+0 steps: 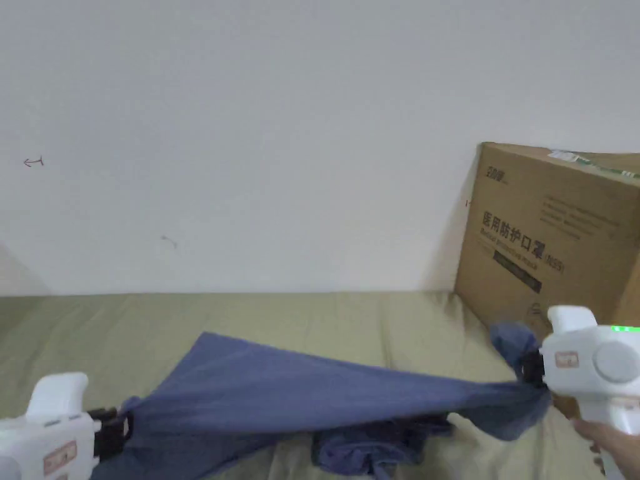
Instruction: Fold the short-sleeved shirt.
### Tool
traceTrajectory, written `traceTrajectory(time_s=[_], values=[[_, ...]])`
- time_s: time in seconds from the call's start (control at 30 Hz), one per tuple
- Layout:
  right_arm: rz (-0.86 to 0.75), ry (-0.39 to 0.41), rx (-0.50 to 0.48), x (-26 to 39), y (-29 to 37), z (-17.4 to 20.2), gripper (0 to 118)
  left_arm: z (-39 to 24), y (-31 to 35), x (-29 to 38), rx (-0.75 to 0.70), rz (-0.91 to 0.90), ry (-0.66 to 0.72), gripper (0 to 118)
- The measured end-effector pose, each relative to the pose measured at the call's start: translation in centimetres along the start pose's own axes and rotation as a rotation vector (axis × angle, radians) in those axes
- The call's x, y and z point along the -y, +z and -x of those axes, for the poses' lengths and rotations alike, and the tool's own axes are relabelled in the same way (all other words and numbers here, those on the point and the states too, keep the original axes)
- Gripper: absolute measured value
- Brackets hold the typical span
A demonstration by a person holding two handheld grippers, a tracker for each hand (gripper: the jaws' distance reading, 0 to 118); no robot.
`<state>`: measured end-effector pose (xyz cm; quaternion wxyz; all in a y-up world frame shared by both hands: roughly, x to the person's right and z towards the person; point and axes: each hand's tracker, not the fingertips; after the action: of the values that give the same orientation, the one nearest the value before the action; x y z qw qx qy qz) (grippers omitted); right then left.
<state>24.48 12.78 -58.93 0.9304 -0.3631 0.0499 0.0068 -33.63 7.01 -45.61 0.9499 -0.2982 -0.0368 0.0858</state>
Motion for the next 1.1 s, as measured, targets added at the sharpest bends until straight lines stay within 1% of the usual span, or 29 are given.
traceTrajectory(time_s=[0.07, 0.13, 0.17, 0.23, 0.3, 0.37, 0.4, 0.47, 0.53, 0.67, 0.73, 0.77, 0.8, 0.83, 0.87, 0.9, 0.93, 1.0, 1.03, 1.1], values=[[0.122, -0.030, -0.008, 7.4, -1.4, -1.4, 1, 0.1, 0.6, 5.2, 0.008, 0.090, -0.008, 2], [0.246, -0.105, -0.009, 14.4, -2.1, -3.5, 1, 0.4, 1.4, 9.6, 0.029, 0.196, -0.082, 1], [0.276, -0.141, -0.021, 17.0, -1.7, -4.4, 1, 0.2, 2.1, 11.0, 0.040, 0.230, -0.125, 2], [0.306, -0.175, -0.035, 21.8, 0.3, -6.2, 1, -0.6, 4.8, 13.4, 0.064, 0.289, -0.206, 2], [0.273, -0.203, -0.086, 24.3, 3.0, -7.1, 1, -0.9, 6.4, 14.5, 0.104, 0.349, -0.208, 1], [0.263, -0.187, -0.086, 25.8, 5.4, -8.0, 1, -1.3, 8.2, 15.7, 0.100, 0.386, -0.209, 1], [0.266, -0.167, -0.088, 26.3, 6.6, -7.8, 1, -1.4, 8.8, 16.1, 0.116, 0.409, -0.199, 1], [0.286, -0.071, -0.078, 27.1, 8.2, -7.9, 1, -1.9, 10.1, 17.2, 0.121, 0.446, -0.208, 2], [0.296, -0.028, -0.080, 27.7, 9.3, -7.7, 2, -2.7, 11.3, 17.9, 0.125, 0.472, -0.230, 2], [0.340, -0.002, -0.077, 27.8, 10.3, -7.5, 3, -3.5, 12.5, 17.8, 0.106, 0.496, -0.253, 2], [0.357, 0.006, -0.068, 27.5, 10.8, -7.4, 7, -3.4, 13.0, 17.3, 0.106, 0.499, -0.233, 4], [0.365, 0.019, -0.051, 27.3, 11.1, -7.4, 15, -3.5, 13.4, 17.0, 0.101, 0.505, -0.210, 11], [0.369, 0.028, -0.028, 27.2, 11.6, -7.2, 48, -3.4, 13.6, 16.9, 0.085, 0.519, -0.187, 39], [0.381, 0.031, 0.004, 26.9, 11.9, -7.3, 82, -3.1, 13.8, 16.8, 0.061, 0.543, -0.158, 77], [0.392, 0.019, 0.016, 26.8, 12.1, -7.4, 100, -2.8, 14.1, 16.8, 0.062, 0.557, -0.136, 101], [0.385, -0.002, 0.022, 26.5, 12.7, -7.6, 103, -2.4, 15.0, 16.6, 0.079, 0.538, -0.111, 103], [0.371, -0.038, 0.014, 26.1, 13.3, -7.8, 103, -2.2, 15.6, 16.3, 0.094, 0.515, -0.079, 102], [0.353, -0.101, -0.026, 25.0, 14.6, -7.6, 103, -1.9, 16.9, 15.3, 0.096, 0.498, -0.017, 102], [0.317, -0.101, -0.033, 24.2, 15.6, -7.2, 103, -1.9, 18.0, 14.5, 0.103, 0.467, 0.005, 102], [0.217, -0.056, -0.036, 22.2, 17.7, -5.7, 103, -2.1, 19.8, 12.7, 0.075, 0.377, 0.041, 102]])
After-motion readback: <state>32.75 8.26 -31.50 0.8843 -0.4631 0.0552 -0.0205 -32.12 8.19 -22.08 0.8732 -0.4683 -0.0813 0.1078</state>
